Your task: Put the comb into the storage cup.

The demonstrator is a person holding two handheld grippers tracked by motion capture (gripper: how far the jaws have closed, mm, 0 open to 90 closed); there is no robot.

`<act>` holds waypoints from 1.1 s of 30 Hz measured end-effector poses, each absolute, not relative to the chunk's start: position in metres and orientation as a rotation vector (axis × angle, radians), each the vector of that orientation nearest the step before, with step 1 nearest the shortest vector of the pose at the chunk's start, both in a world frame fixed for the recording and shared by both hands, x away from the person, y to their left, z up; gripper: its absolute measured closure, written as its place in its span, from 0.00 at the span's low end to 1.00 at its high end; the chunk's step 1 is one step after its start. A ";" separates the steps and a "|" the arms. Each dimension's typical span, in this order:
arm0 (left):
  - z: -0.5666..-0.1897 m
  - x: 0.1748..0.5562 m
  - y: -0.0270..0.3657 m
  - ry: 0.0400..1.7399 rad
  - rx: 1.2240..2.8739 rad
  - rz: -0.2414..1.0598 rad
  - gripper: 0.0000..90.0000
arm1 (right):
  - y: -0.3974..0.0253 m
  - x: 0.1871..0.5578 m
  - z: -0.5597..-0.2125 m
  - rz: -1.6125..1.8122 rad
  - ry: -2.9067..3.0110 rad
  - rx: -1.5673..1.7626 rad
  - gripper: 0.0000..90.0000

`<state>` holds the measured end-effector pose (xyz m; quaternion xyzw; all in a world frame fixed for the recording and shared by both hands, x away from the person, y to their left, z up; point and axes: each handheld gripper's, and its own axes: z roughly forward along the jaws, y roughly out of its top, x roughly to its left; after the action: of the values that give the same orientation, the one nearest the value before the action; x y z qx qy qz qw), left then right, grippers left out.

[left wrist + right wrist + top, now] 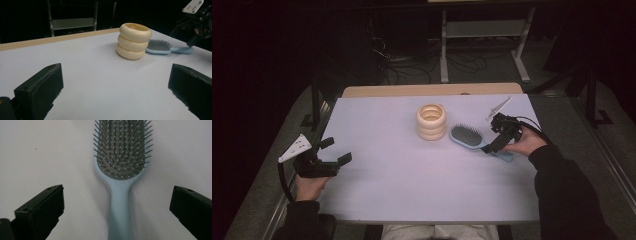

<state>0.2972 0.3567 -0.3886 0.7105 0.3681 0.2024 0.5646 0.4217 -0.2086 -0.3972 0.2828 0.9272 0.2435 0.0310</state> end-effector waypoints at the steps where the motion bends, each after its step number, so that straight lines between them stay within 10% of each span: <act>1: -0.389 0.297 0.357 0.866 1.672 0.476 0.00 | -0.207 0.421 -0.398 0.736 2.865 0.865 0.01; 33: -0.388 0.297 0.357 0.865 1.670 0.480 0.00 | -0.203 0.436 -0.427 0.598 2.910 0.903 0.62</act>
<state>0.2970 0.3566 -0.3884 0.7099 0.3678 0.2041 0.5648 0.4357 -0.2032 -0.4267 0.2908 0.9370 0.1926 0.0184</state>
